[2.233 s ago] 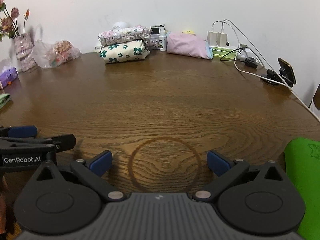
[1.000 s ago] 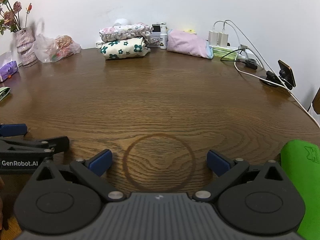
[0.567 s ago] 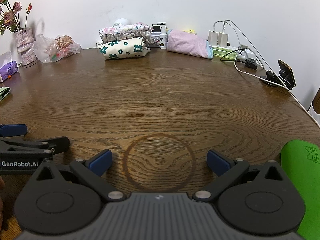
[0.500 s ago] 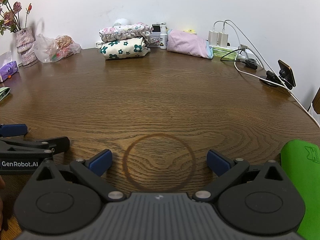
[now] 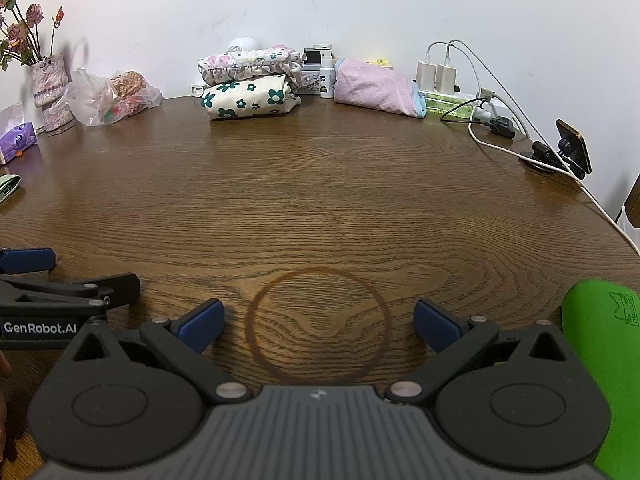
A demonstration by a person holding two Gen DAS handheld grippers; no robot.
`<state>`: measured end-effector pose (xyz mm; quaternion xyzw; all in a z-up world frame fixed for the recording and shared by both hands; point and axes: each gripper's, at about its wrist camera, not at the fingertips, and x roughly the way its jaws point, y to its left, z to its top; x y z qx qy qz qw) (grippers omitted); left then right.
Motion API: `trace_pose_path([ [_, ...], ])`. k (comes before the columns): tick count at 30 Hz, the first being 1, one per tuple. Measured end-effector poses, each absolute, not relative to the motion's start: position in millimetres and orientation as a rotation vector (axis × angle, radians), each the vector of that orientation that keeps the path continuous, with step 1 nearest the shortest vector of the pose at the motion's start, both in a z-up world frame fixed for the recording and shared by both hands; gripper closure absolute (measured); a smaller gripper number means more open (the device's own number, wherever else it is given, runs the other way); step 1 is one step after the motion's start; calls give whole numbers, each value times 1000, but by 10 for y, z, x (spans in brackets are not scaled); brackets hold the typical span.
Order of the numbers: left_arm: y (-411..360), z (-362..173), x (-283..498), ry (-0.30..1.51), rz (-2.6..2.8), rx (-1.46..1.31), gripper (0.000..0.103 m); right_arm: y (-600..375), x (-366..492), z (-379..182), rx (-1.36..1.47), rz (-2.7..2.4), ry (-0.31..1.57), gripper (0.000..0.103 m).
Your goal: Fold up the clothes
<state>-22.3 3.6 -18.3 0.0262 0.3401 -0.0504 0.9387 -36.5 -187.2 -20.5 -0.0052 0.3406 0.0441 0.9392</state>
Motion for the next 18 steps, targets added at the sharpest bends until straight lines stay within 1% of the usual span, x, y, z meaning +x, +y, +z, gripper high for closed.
trace_pose_path([
  [18,25,-184,-232,695,-101,53,0,-1872,-365,-206,-10,90,695,0],
])
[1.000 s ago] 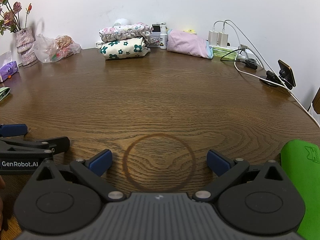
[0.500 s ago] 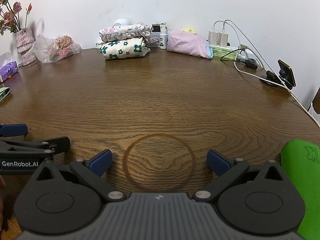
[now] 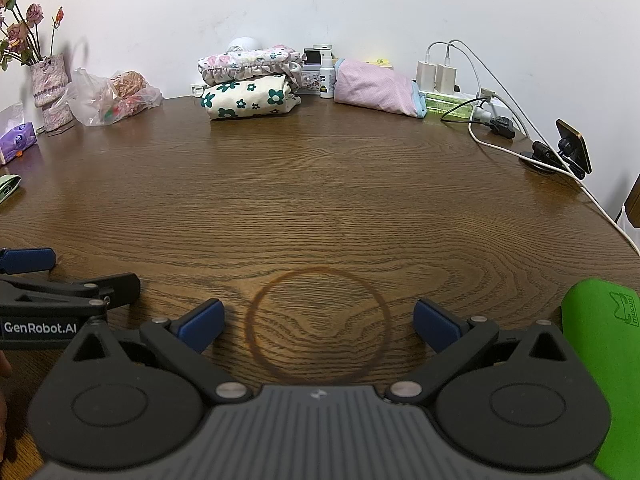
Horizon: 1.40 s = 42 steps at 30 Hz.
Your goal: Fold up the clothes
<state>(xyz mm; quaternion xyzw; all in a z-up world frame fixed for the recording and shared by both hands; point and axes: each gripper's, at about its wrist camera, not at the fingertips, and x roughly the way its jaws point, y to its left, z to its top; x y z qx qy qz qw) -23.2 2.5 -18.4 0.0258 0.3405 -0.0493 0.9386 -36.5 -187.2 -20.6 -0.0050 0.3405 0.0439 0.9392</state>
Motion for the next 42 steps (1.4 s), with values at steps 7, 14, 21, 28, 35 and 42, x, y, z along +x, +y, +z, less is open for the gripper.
trace_pose_path([
  [7,27,-184,-231,695,-101,53,0,-1873,-365,-209,-11,91,694,0],
  [14,18,-185,-233,696,-100,54,0,-1869,-365,-209,-11,90,694,0],
  [21,15,-184,-237,696,-99,56,0,-1863,-374,-208,-10,88,695,1],
  [28,17,-177,-247,696,-100,57,0,-1862,-394,-208,-10,86,696,1],
  [35,18,-177,-245,697,-100,56,0,-1861,-392,-206,-13,86,696,1],
  [42,12,-176,-246,697,-99,56,0,-1865,-393,-204,-13,86,696,0],
])
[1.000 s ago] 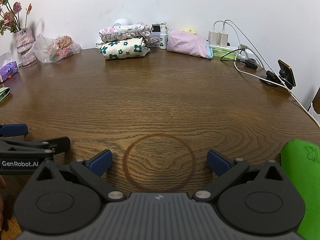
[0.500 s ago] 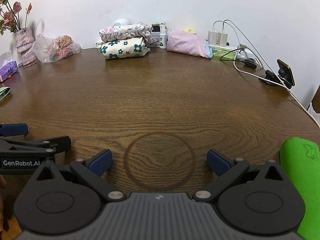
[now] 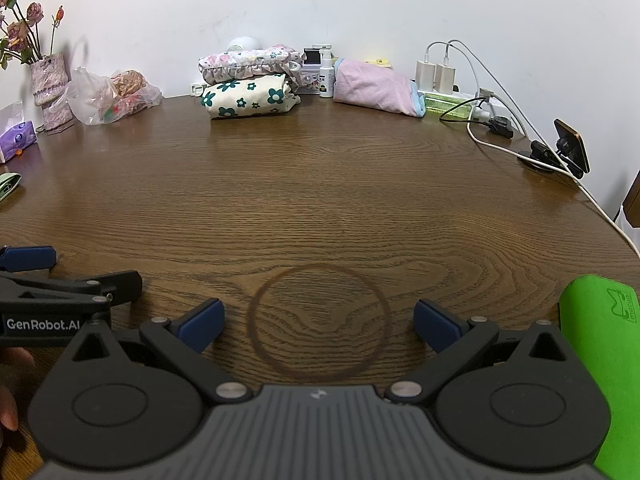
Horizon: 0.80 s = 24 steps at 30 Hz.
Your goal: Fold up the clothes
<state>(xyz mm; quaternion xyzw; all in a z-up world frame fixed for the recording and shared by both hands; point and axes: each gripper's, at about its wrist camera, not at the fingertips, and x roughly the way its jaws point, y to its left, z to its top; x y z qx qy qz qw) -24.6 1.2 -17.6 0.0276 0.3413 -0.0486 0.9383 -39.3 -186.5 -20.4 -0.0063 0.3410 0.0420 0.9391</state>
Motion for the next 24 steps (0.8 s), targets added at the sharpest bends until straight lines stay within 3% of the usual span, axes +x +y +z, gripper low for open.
trace_pose_path([
  [24,27,-177,-247,698,-80,52,0,-1845,-401,-198,-9,78,697,1],
])
